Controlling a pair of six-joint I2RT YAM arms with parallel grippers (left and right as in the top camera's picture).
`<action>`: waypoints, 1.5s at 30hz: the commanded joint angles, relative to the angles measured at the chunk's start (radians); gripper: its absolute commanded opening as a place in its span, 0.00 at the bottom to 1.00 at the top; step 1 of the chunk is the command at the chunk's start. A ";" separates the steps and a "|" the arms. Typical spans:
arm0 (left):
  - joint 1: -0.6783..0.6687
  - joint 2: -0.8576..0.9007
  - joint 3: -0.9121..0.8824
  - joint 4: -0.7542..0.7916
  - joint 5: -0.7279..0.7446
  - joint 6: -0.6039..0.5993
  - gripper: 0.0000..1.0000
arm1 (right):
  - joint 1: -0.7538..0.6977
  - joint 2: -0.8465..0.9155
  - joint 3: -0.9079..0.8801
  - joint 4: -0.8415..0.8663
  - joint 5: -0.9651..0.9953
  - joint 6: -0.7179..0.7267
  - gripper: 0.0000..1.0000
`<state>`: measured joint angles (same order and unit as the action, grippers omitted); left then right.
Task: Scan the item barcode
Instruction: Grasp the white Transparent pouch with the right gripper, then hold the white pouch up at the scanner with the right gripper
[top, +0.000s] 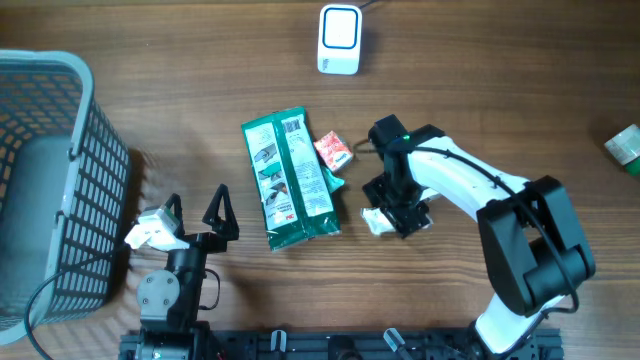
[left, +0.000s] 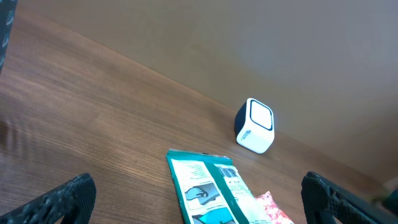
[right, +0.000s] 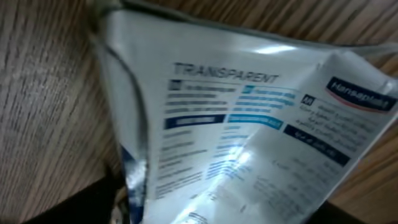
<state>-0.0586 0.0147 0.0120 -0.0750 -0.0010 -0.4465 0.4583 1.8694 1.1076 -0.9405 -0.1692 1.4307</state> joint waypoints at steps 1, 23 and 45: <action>0.005 -0.005 -0.006 0.000 0.012 0.016 1.00 | 0.002 0.032 -0.005 0.008 -0.015 0.011 0.69; 0.005 -0.005 -0.006 0.000 0.012 0.016 1.00 | 0.003 -0.071 0.182 -0.089 -0.166 0.465 0.52; 0.005 -0.005 -0.006 0.000 0.012 0.016 1.00 | 0.002 -0.061 0.182 0.400 -0.353 0.237 0.29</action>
<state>-0.0586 0.0147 0.0120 -0.0750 -0.0010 -0.4465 0.4583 1.8164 1.2781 -0.6392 -0.5167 1.8164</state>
